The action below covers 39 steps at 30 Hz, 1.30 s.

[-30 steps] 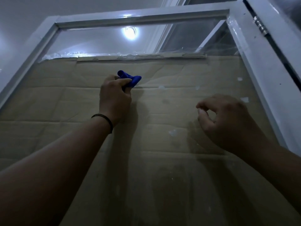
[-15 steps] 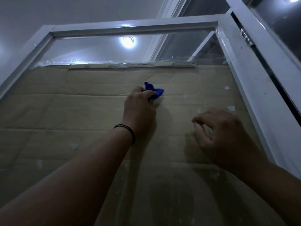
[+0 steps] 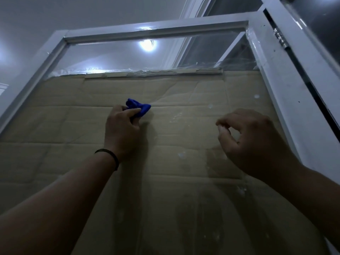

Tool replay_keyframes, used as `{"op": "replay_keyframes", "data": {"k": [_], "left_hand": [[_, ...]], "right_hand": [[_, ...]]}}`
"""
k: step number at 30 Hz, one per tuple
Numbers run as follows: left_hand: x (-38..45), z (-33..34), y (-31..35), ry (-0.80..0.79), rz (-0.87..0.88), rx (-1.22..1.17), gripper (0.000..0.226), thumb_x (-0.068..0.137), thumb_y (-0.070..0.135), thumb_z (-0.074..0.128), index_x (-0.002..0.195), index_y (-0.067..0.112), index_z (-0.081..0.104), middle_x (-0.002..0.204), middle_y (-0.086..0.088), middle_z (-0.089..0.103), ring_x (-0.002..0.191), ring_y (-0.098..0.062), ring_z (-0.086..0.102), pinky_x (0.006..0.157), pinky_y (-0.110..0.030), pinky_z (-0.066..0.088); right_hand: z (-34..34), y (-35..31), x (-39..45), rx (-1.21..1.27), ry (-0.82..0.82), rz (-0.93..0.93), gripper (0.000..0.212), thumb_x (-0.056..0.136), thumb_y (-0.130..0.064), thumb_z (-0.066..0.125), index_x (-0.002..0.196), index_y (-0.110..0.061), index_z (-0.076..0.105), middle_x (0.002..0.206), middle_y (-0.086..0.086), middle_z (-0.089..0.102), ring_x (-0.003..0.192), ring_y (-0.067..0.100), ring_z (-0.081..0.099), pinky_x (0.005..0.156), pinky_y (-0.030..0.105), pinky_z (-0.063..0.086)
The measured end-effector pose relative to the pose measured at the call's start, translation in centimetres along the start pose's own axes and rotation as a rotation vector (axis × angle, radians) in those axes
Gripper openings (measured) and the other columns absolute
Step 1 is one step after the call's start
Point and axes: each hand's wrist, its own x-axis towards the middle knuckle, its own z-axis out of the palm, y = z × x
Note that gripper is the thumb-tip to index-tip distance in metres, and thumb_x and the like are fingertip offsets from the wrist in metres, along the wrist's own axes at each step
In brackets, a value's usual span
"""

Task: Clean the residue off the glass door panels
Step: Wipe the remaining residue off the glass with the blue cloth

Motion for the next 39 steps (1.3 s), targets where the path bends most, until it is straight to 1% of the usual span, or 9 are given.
{"op": "replay_keyframes", "data": {"k": [5,10,14,16,22,28,32,37,39], "left_hand": [[-3.0,1.5,3.0,-0.020,0.095,-0.080,0.030,0.092,0.014,0.060,0.121,0.009,0.065,0.099,-0.003,0.050,0.085,-0.012,0.043,0.076,-0.019,0.033],[-6.7,3.1,6.6,-0.102,0.192,-0.241,0.029,0.090,0.017,0.064,0.118,0.016,0.066,0.086,0.017,0.044,0.077,0.009,0.044,0.073,0.001,0.032],[-3.5,2.1,5.4,0.074,0.111,-0.272,0.026,0.087,0.013,0.067,0.113,0.011,0.070,0.095,0.000,0.058,0.076,0.003,0.045,0.074,-0.001,0.032],[-0.9,1.6,4.4,0.123,0.053,-0.207,0.027,0.089,0.013,0.065,0.116,0.009,0.068,0.105,-0.010,0.062,0.087,-0.007,0.047,0.077,-0.008,0.031],[1.9,2.6,3.9,-0.074,0.086,-0.012,0.028,0.093,0.016,0.059,0.121,0.012,0.065,0.113,-0.011,0.057,0.100,-0.023,0.051,0.081,-0.019,0.031],[-3.4,4.3,8.0,-0.129,0.272,-0.092,0.021,0.091,0.019,0.061,0.109,0.013,0.071,0.097,-0.005,0.052,0.082,-0.019,0.050,0.070,-0.021,0.036],[-5.0,4.3,9.1,-0.232,0.274,-0.197,0.024,0.090,0.018,0.063,0.113,0.017,0.069,0.094,0.007,0.047,0.077,-0.003,0.042,0.066,-0.004,0.033],[-2.7,1.4,5.8,0.018,0.090,-0.186,0.027,0.087,0.011,0.066,0.114,0.010,0.068,0.097,0.002,0.051,0.086,-0.010,0.045,0.072,0.000,0.030],[-2.2,0.8,4.5,0.002,0.066,-0.125,0.029,0.088,0.012,0.065,0.117,0.009,0.067,0.099,-0.001,0.053,0.086,-0.009,0.041,0.071,-0.005,0.031]], "right_hand": [[0.3,0.0,-0.2,0.008,0.006,0.004,0.027,0.082,-0.027,0.045,0.088,-0.013,0.067,0.078,0.000,0.063,0.074,0.018,0.055,0.075,0.042,0.048],[1.1,0.0,-1.1,0.024,-0.060,0.020,0.020,0.086,-0.023,0.049,0.092,-0.014,0.066,0.083,0.002,0.064,0.079,0.019,0.057,0.076,0.047,0.049],[0.7,0.2,-1.4,0.007,-0.056,0.022,0.023,0.082,-0.025,0.047,0.086,-0.014,0.067,0.078,0.002,0.062,0.075,0.022,0.056,0.073,0.045,0.048],[0.3,0.6,-1.4,-0.007,-0.051,0.033,0.025,0.081,-0.026,0.046,0.086,-0.013,0.067,0.079,0.003,0.063,0.075,0.023,0.057,0.073,0.045,0.049],[-1.3,2.3,-1.6,-0.013,-0.050,0.046,0.029,0.081,-0.026,0.044,0.088,-0.010,0.068,0.080,0.006,0.066,0.073,0.022,0.059,0.074,0.044,0.051],[-2.1,2.7,-1.9,-0.029,-0.044,0.045,0.029,0.082,-0.024,0.045,0.089,-0.008,0.068,0.078,0.007,0.066,0.072,0.023,0.058,0.069,0.042,0.052],[-2.2,2.7,-2.0,-0.022,-0.048,0.027,0.016,0.087,-0.014,0.053,0.090,-0.007,0.068,0.079,0.008,0.065,0.072,0.022,0.058,0.070,0.043,0.052],[-2.9,2.6,-1.8,-0.020,-0.032,0.022,0.030,0.082,-0.025,0.045,0.094,-0.008,0.068,0.084,0.007,0.067,0.075,0.020,0.059,0.072,0.039,0.052],[-3.0,2.7,-1.8,-0.012,-0.025,0.023,0.032,0.082,-0.025,0.045,0.094,-0.007,0.068,0.084,0.007,0.067,0.075,0.020,0.059,0.071,0.038,0.052]]}}
